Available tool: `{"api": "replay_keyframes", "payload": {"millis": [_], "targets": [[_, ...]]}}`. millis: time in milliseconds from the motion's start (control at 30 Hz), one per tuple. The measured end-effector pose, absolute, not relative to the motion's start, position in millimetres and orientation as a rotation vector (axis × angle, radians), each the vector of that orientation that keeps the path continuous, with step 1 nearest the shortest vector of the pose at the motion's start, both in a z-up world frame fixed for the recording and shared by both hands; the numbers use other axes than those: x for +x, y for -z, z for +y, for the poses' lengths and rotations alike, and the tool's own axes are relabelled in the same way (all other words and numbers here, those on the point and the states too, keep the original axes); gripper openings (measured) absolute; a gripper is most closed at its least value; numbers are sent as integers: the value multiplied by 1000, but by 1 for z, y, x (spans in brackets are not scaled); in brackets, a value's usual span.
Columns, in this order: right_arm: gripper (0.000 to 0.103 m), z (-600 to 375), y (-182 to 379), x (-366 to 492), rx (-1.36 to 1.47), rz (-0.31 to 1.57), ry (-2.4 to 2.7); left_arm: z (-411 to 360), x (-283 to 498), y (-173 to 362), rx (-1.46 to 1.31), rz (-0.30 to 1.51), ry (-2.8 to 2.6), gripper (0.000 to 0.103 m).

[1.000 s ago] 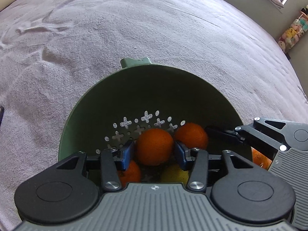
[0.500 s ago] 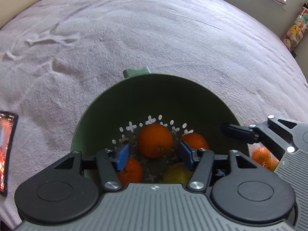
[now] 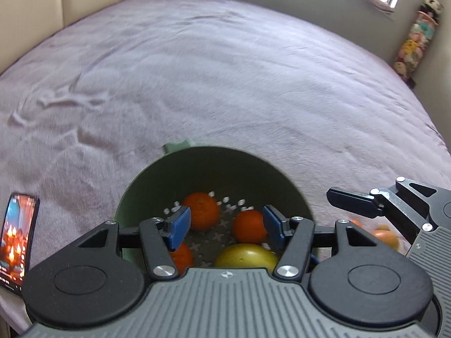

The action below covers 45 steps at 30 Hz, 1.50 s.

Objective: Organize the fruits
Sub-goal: 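Lift both open tools away from the colander toward the remaining fruit, then lower the right gripper onto the brown-spotted banana and close it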

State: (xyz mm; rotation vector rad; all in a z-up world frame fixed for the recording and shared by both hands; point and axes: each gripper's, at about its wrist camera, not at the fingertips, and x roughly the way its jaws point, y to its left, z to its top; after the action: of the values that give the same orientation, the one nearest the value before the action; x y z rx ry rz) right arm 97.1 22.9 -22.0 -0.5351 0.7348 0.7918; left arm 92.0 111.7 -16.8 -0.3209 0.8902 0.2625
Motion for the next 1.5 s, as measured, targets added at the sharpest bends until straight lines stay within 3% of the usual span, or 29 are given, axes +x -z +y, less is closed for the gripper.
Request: {"api": "replay_keyframes", "payload": {"millis": [500, 933, 1500], "targets": [[64, -60, 0, 53, -331, 780, -529, 55, 66, -8, -192, 808, -96, 70], [69, -132, 30, 29, -65, 951, -285, 4, 47, 6, -128, 836, 40, 70], [70, -192, 78, 29, 421, 1156, -155, -11, 27, 48, -128, 846, 129, 69]]}}
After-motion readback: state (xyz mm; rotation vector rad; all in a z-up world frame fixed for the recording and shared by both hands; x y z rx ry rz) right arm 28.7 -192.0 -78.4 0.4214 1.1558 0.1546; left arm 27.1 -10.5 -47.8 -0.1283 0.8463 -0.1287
